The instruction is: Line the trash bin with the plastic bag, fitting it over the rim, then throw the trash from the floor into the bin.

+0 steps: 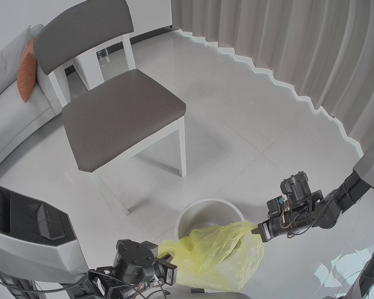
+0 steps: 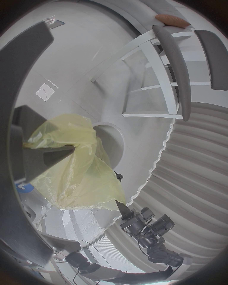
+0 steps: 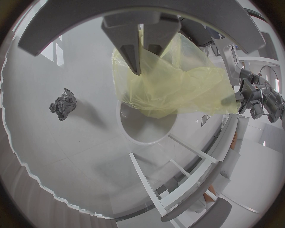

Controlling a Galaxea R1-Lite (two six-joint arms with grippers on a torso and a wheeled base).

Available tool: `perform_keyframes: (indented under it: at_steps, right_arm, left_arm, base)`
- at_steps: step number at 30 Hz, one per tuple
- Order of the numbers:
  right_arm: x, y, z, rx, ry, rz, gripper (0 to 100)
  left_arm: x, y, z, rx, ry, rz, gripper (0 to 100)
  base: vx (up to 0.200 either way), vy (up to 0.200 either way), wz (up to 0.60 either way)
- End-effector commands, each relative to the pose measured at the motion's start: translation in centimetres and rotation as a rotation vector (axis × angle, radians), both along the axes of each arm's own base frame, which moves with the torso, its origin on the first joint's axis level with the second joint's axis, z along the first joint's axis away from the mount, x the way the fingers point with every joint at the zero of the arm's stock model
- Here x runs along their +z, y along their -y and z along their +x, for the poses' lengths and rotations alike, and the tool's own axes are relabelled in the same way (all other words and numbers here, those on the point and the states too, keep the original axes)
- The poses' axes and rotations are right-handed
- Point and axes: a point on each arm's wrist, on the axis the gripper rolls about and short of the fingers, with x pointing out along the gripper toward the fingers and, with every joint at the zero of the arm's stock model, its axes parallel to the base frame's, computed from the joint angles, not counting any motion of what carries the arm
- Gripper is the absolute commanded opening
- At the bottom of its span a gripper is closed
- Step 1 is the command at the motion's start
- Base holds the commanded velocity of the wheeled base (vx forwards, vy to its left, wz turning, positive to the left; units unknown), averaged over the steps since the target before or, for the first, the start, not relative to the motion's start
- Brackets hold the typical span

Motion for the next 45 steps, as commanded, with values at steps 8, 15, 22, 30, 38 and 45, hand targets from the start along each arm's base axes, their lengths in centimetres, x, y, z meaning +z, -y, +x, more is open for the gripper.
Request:
perform_keyframes:
  at_steps: [8, 15, 22, 30, 38, 45]
  right_arm:
    - [-0.5, 0.1, 4.7, -0.050, 0.049, 0.019, 0]
    - [-1.3, -0.1, 7.0, -0.068, 0.068, 0.027, 0]
    - [-1.6, -0.2, 7.3, -0.068, 0.070, 0.027, 0]
    - [-0.3, 0.0, 8.4, -0.068, 0.136, 0.035, 0]
    - [0.7, 0.3, 8.9, -0.056, 0.181, 0.033, 0]
    - [0.5, 0.2, 9.1, -0.044, 0.197, 0.027, 0]
  left_arm:
    - [-1.1, -1.1, 5.2, 0.117, -0.002, -0.031, 0]
    - [-2.2, -2.3, 6.7, 0.173, -0.019, -0.017, 0]
    - [-2.2, -2.3, 6.8, 0.170, -0.021, -0.024, 0]
    - [-1.9, -2.3, 6.9, 0.173, 0.009, -0.054, 0]
    - [-1.7, -2.5, 7.2, 0.187, 0.041, -0.085, 0]
    - [-2.1, -2.8, 7.5, 0.201, 0.034, -0.079, 0]
  base:
    - [0.000, 0.000, 0.00]
    - [0.000, 0.000, 0.00]
    - [0.000, 0.000, 0.00]
    - [0.000, 0.000, 0.00]
    - [0.000, 0.000, 0.00]
    - [0.000, 0.000, 0.00]
